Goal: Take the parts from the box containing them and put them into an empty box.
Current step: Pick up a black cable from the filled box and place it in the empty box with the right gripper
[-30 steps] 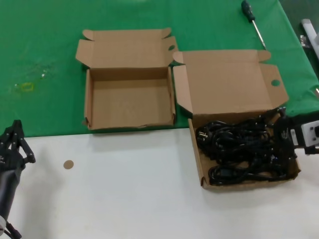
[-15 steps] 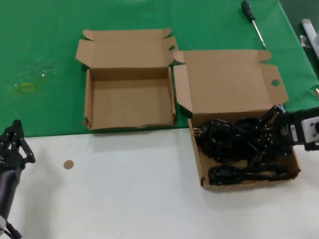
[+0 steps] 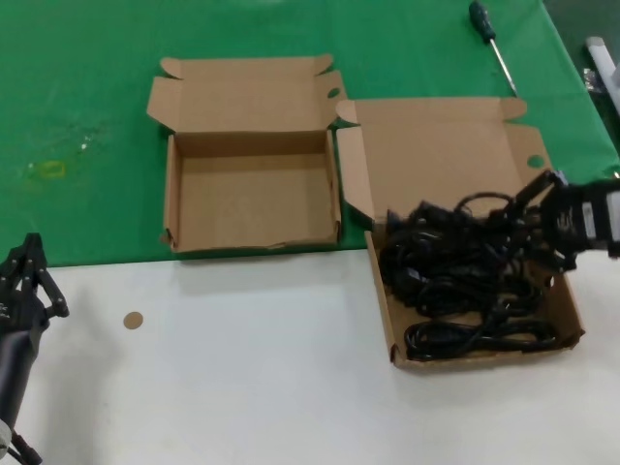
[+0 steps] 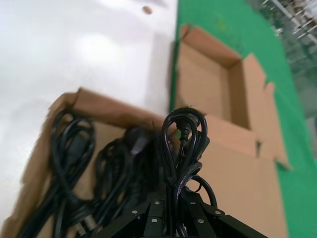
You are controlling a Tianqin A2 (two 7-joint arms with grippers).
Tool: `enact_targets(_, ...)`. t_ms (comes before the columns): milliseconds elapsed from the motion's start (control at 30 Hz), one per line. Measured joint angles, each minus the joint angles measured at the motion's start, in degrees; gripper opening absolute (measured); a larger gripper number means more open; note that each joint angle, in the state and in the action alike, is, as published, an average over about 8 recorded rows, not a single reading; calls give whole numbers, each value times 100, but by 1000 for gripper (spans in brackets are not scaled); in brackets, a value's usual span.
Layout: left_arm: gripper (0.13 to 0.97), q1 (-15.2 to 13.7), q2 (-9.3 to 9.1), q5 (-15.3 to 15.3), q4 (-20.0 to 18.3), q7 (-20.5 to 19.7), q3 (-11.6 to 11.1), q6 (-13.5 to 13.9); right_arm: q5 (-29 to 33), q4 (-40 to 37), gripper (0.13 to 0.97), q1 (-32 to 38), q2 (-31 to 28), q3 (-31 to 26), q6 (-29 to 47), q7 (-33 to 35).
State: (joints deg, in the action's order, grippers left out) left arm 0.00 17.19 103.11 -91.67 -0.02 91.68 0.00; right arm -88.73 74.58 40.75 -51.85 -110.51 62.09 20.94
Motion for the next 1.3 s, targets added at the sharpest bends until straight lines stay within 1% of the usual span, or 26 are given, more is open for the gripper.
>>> enact_targets(167,152,0,0,0,0,0,0,0,-35,111,185,201,88,55,-37,-218)
enact_targets(367,152,0,0,0,0,0,0,0,52,272,185,447,405,8,-242,-447)
enact_targets(633,152,0,0,0,0,0,0,0,416,455,184,658,1080,-276,-680,-719)
enact_targets(833,152,0,0,0,0,0,0,0,720,329,184,737,1722,-545,-1120,-658)
enact_targets(933,152,0,0,0,0,0,0,0,839,113,184,784,2076,-675,-1365,-511)
enact_targets(1067,152,0,0,0,0,0,0,0,931,-382,184,897,2563,-829,-1657,-204)
enact_targets(1300,152,0,0,0,0,0,0,0,839,-1698,184,1250,3343,-917,-2048,674)
